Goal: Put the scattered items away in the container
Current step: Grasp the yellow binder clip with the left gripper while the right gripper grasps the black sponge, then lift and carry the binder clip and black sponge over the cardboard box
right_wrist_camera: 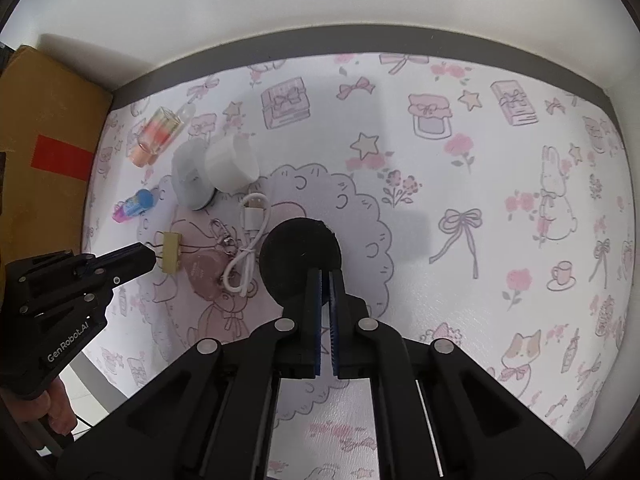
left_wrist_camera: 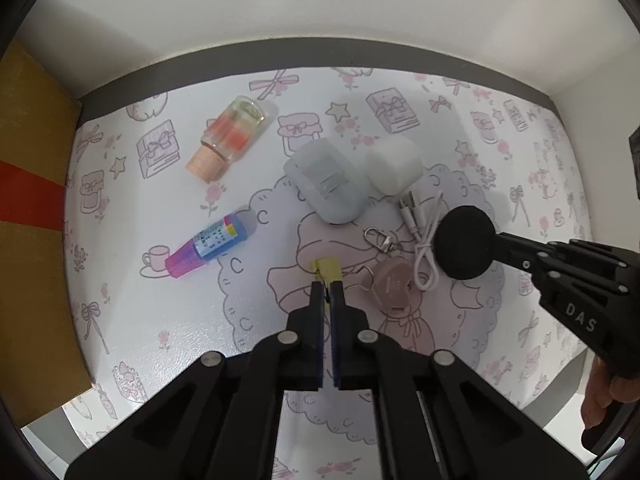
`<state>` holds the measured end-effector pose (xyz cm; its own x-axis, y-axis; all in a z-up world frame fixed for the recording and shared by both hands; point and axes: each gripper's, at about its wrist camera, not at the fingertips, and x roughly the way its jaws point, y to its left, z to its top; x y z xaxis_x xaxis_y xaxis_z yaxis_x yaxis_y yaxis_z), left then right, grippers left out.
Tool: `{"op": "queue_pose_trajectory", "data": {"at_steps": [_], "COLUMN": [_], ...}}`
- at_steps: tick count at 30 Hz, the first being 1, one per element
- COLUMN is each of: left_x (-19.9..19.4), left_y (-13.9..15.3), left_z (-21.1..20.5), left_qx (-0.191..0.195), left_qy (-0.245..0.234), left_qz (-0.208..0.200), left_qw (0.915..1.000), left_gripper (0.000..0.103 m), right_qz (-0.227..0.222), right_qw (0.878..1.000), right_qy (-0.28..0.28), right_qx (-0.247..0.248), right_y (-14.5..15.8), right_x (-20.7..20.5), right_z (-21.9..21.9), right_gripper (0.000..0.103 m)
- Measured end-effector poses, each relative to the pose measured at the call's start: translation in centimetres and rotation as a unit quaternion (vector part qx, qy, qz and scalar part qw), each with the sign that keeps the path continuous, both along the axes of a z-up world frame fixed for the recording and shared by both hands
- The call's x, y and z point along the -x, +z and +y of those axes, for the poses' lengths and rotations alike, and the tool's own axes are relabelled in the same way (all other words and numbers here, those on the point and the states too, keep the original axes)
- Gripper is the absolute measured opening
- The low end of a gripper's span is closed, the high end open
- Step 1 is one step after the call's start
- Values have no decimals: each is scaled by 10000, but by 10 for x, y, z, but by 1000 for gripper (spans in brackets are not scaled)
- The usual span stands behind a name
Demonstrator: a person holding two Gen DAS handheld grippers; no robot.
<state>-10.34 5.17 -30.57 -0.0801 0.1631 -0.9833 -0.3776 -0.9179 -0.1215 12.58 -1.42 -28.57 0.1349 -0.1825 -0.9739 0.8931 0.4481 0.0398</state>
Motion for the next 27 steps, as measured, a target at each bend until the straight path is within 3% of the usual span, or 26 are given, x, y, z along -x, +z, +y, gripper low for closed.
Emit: {"op": "queue_pose_trajectory", "data": {"at_steps": [12, 17, 24, 27], "left_x": [-2, -4, 1, 5], "left_y": [34, 22, 7, 0], "left_z": [-6, -3, 6, 7], "left_qx": [-266, -349, -227, -114], "left_qy": [59, -120, -74, -43], "left_qz": [192, -2, 105, 100], "left_qw": [9994, 9993, 9997, 9999], "left_gripper": [1, 3, 36, 36], "right_qz": [-52, -21, -7, -15], "right_qw": [9993, 9990, 9991, 9993], "right_qy": [74, 115, 141, 129], "right_qx": [372, 432, 400, 339], "right_y": [46, 50, 45, 39], "right_x": [-4, -2, 2, 6], "right_z": [24, 34, 35, 30], "right_gripper": [3, 3, 3, 3]}}
